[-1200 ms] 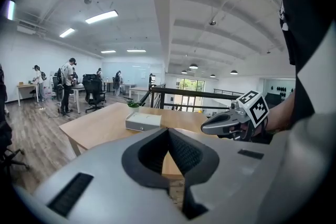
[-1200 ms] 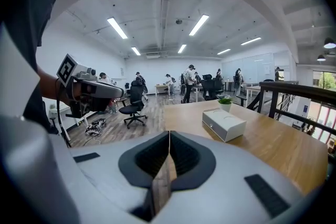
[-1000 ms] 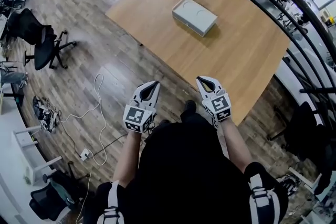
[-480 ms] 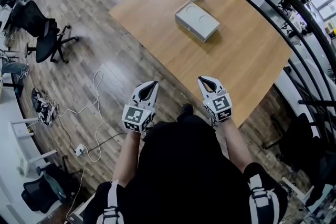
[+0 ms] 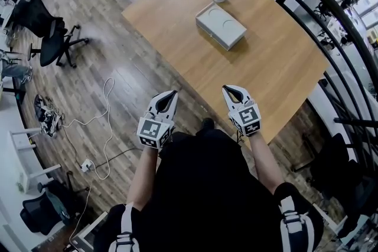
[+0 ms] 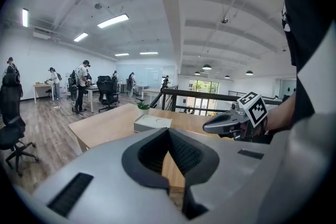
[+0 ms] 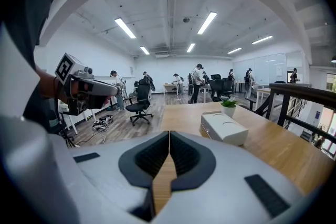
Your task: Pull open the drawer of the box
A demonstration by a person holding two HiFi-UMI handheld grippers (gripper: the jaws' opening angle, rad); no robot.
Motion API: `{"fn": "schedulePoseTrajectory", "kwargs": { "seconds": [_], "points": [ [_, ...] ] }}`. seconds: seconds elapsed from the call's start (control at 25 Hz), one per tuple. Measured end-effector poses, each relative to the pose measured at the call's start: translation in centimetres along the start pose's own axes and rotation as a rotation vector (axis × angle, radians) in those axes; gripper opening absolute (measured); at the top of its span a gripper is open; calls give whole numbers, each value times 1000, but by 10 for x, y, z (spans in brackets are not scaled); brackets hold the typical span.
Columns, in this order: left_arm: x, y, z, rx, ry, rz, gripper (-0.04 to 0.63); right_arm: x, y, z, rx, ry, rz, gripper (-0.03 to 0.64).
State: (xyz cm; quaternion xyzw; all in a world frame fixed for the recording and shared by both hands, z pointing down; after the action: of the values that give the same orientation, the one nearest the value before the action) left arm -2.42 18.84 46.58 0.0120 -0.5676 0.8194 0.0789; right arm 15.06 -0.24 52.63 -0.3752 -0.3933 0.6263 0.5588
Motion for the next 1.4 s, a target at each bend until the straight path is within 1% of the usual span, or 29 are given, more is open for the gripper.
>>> {"fn": "schedulePoseTrajectory", "kwargs": {
  "seconds": [0.16, 0.36, 0.52, 0.68, 0.88, 1.04, 1.2, 1.4],
  "points": [
    [-4, 2, 4, -1, 0, -1, 23, -5, 0, 1, 6, 8, 2, 25],
    [2, -1, 6, 6, -1, -14, 23, -5, 2, 6, 14, 20, -7, 25],
    [10, 0, 15, 7, -25, -18, 23, -6, 7, 8, 19, 1, -9, 25],
    [22, 4, 35, 8, -68, -9, 23, -14, 11, 11, 23, -42, -4, 25],
    [41, 15, 74, 27, -142, 26, 23, -32, 16, 13, 35, -109, 33, 25],
    [61, 25, 103, 41, -186, 22, 23, -46, 21, 23, 45, -152, 50, 25],
    [78, 28, 130, 75, -234, 40, 23, -53, 26, 33, 47, -195, 84, 25],
    [94, 38, 160, 73, -290, 26, 23, -61, 29, 46, 54, -241, 123, 25]
  ]
}}
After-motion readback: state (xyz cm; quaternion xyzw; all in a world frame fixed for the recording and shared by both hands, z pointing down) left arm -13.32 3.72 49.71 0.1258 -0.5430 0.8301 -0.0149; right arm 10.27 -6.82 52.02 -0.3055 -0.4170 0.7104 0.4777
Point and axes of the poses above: the fingertips, and each gripper's own axes: z forward along the fingers, x to its left, y out of its top, the point moved 8 cm from there along -z, backward along the fingers, and after that the axes turned 2 degrees about -z, right-handed, at the moved point
